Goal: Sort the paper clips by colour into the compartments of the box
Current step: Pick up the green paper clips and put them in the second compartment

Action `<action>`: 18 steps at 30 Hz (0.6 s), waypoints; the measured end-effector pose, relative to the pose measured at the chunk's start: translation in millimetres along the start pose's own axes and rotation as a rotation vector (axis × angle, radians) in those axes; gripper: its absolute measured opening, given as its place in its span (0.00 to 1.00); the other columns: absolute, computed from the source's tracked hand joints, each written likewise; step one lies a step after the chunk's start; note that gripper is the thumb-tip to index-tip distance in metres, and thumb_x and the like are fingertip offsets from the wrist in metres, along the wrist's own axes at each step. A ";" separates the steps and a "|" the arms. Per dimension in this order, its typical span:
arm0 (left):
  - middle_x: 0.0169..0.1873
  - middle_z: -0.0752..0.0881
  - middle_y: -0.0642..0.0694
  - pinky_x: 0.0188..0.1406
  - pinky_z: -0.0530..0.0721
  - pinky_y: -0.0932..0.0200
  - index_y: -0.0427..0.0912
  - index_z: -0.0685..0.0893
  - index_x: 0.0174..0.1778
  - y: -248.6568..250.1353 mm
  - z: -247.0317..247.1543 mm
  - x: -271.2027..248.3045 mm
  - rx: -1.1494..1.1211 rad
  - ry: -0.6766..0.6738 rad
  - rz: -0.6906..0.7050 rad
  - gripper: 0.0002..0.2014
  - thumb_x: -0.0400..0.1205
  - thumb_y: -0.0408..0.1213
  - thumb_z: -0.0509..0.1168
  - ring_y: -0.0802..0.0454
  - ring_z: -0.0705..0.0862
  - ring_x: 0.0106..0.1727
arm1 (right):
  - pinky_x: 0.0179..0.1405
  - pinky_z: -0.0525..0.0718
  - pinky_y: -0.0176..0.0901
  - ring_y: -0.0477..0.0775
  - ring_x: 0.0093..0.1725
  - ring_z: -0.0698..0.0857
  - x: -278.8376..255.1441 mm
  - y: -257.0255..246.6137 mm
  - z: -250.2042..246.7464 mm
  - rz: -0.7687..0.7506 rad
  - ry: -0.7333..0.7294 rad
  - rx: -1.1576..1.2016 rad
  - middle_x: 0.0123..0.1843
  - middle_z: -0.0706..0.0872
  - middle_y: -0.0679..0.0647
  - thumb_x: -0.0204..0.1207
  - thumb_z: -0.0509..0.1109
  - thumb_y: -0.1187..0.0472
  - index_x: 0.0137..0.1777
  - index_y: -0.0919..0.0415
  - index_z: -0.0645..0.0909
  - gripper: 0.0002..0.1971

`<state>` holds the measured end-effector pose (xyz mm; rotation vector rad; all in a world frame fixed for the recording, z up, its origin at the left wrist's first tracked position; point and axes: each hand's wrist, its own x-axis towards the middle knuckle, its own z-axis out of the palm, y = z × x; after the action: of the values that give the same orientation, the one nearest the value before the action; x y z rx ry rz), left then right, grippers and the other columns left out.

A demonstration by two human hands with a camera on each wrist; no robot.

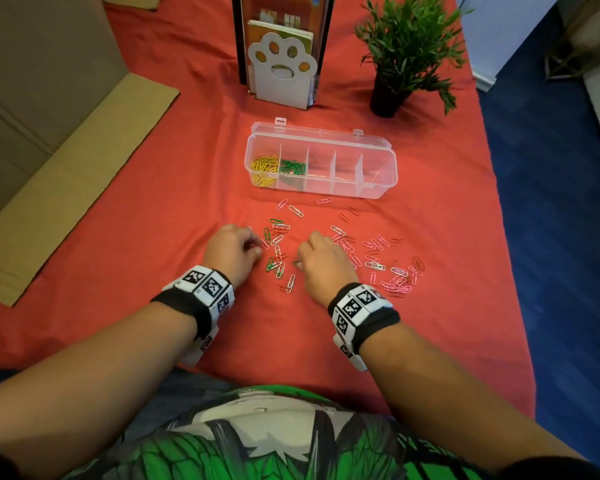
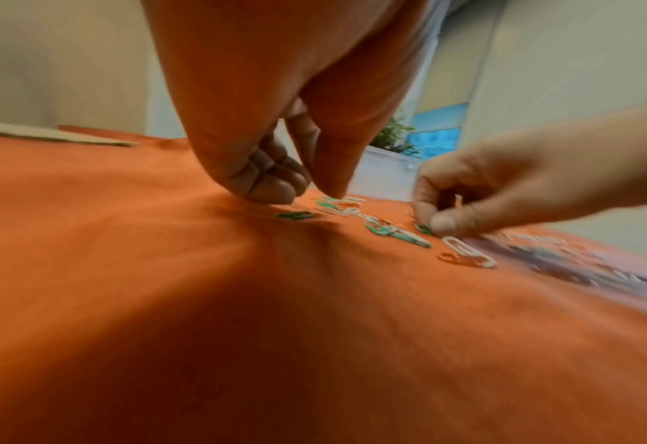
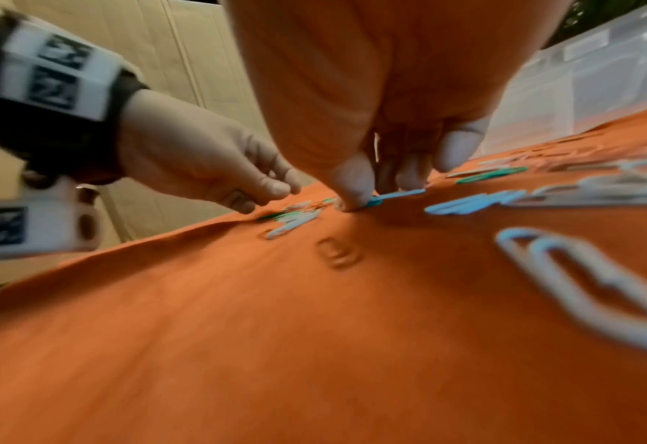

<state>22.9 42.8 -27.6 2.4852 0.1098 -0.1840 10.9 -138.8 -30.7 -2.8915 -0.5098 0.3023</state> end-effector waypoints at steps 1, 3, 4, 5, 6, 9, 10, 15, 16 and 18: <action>0.44 0.84 0.39 0.49 0.74 0.60 0.43 0.89 0.48 3.9 2.6 -3.0 0.040 -0.054 0.053 0.10 0.72 0.37 0.73 0.44 0.82 0.48 | 0.56 0.76 0.57 0.65 0.58 0.77 2.2 4.4 -2.1 0.031 -0.004 0.002 0.56 0.77 0.61 0.78 0.64 0.59 0.54 0.64 0.77 0.10; 0.46 0.86 0.40 0.51 0.76 0.58 0.44 0.89 0.49 8.2 9.4 -6.9 0.123 -0.160 0.119 0.12 0.71 0.40 0.73 0.44 0.83 0.50 | 0.58 0.76 0.54 0.65 0.59 0.77 7.1 13.5 -7.6 0.108 -0.032 0.071 0.57 0.78 0.62 0.78 0.64 0.60 0.55 0.65 0.76 0.10; 0.46 0.86 0.40 0.52 0.77 0.57 0.44 0.88 0.50 9.8 11.9 -8.3 0.161 -0.194 0.138 0.12 0.71 0.40 0.73 0.43 0.83 0.51 | 0.57 0.76 0.52 0.64 0.59 0.78 9.5 17.6 -10.8 0.154 -0.047 0.150 0.56 0.79 0.62 0.78 0.63 0.62 0.54 0.65 0.76 0.09; 0.47 0.87 0.41 0.53 0.78 0.56 0.44 0.87 0.51 11.2 13.5 -9.2 0.186 -0.217 0.141 0.13 0.72 0.40 0.72 0.43 0.83 0.52 | 0.55 0.76 0.49 0.63 0.57 0.80 11.9 21.2 -13.9 0.209 -0.055 0.264 0.54 0.81 0.61 0.78 0.63 0.64 0.52 0.65 0.76 0.07; 0.47 0.87 0.41 0.53 0.78 0.55 0.44 0.87 0.53 11.6 15.0 -9.6 0.190 -0.221 0.145 0.13 0.73 0.38 0.71 0.42 0.83 0.52 | 0.52 0.76 0.46 0.61 0.53 0.81 13.0 24.1 -17.1 0.267 -0.055 0.394 0.49 0.82 0.59 0.77 0.63 0.65 0.50 0.63 0.77 0.05; 0.47 0.88 0.40 0.52 0.79 0.54 0.44 0.86 0.54 13.0 15.8 -8.9 0.167 -0.198 0.159 0.14 0.74 0.31 0.64 0.40 0.84 0.53 | 0.41 0.79 0.37 0.52 0.37 0.80 16.2 30.2 -22.2 0.382 -0.018 0.722 0.33 0.78 0.49 0.77 0.62 0.69 0.53 0.61 0.78 0.08; 0.47 0.88 0.39 0.52 0.79 0.54 0.43 0.86 0.54 13.1 15.6 -8.2 0.148 -0.181 0.161 0.14 0.74 0.30 0.62 0.40 0.84 0.53 | 0.33 0.78 0.31 0.47 0.33 0.79 17.5 30.6 -23.1 0.407 -0.019 0.846 0.31 0.77 0.47 0.78 0.60 0.71 0.54 0.60 0.79 0.11; 0.30 0.81 0.45 0.32 0.74 0.59 0.50 0.83 0.42 2.6 10.1 2.2 -0.219 -0.200 -0.091 0.10 0.76 0.28 0.63 0.47 0.78 0.31 | 0.28 0.75 0.38 0.48 0.29 0.75 31.6 21.5 -26.2 0.601 -0.068 1.321 0.32 0.76 0.52 0.77 0.60 0.71 0.38 0.56 0.76 0.11; 0.27 0.78 0.47 0.29 0.74 0.60 0.50 0.80 0.38 -0.8 7.7 4.1 -0.330 -0.208 -0.150 0.10 0.77 0.28 0.65 0.50 0.76 0.26 | 0.29 0.76 0.37 0.47 0.30 0.75 34.7 17.6 -28.6 0.594 -0.080 1.327 0.33 0.76 0.52 0.77 0.61 0.70 0.38 0.56 0.76 0.11; 0.24 0.76 0.47 0.22 0.75 0.66 0.49 0.78 0.36 -7.0 2.4 6.1 -0.493 -0.212 -0.226 0.12 0.77 0.26 0.66 0.59 0.75 0.18 | 0.34 0.78 0.39 0.48 0.35 0.78 43.9 10.4 -32.1 0.493 -0.088 1.096 0.37 0.80 0.51 0.76 0.63 0.69 0.39 0.55 0.79 0.09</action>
<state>27.9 47.0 -34.7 1.9463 0.3073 -0.4562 62.0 -137.7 -9.3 -1.8708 0.3154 0.5565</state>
